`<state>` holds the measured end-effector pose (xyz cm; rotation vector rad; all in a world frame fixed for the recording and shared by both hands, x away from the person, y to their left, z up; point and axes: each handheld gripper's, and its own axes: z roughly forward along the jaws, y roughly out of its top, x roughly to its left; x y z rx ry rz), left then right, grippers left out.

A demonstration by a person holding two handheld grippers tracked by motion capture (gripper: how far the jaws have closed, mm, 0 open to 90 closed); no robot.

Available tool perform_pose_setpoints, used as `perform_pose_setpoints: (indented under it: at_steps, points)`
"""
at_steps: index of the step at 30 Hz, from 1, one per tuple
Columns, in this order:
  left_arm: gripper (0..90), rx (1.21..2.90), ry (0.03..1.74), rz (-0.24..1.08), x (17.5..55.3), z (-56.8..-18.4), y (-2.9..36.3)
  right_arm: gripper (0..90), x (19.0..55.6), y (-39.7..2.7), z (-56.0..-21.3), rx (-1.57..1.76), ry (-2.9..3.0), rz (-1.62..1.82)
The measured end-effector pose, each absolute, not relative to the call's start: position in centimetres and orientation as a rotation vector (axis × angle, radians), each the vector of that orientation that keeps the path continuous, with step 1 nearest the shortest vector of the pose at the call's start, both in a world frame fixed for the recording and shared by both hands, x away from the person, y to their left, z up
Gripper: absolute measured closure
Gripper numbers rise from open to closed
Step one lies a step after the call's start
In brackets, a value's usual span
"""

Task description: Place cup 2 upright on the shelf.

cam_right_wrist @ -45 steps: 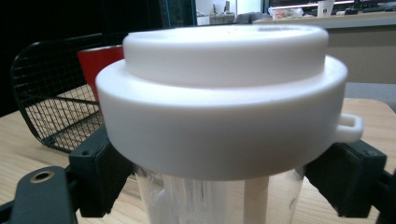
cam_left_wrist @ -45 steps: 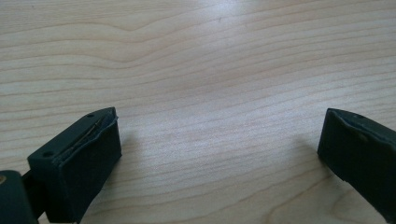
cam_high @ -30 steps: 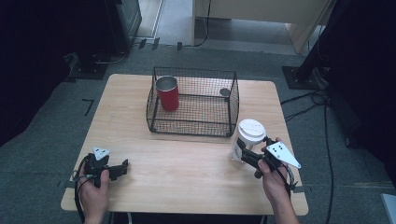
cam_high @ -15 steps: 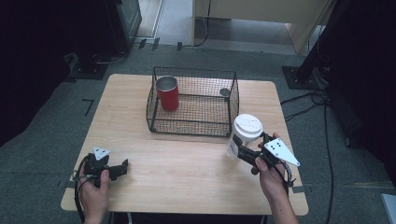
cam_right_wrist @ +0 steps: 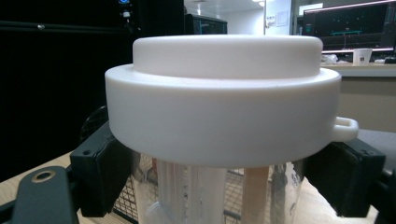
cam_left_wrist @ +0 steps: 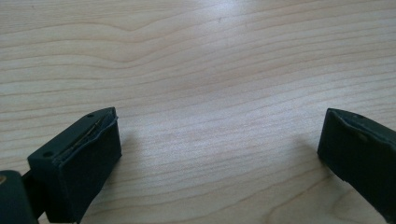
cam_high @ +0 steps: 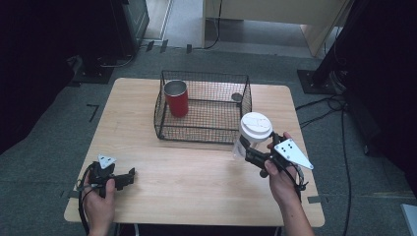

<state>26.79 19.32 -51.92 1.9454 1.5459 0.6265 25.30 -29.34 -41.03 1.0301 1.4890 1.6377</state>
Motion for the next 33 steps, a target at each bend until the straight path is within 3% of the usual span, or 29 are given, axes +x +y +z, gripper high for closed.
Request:
perform_pose_setpoints:
  at_steps: [33]
  points:
    - [0.0, 1.947, 1.547, 0.627, 26.8, -51.9, 19.3, 15.3, 28.4, -25.6, -35.7, 0.898, 1.438, 1.718]
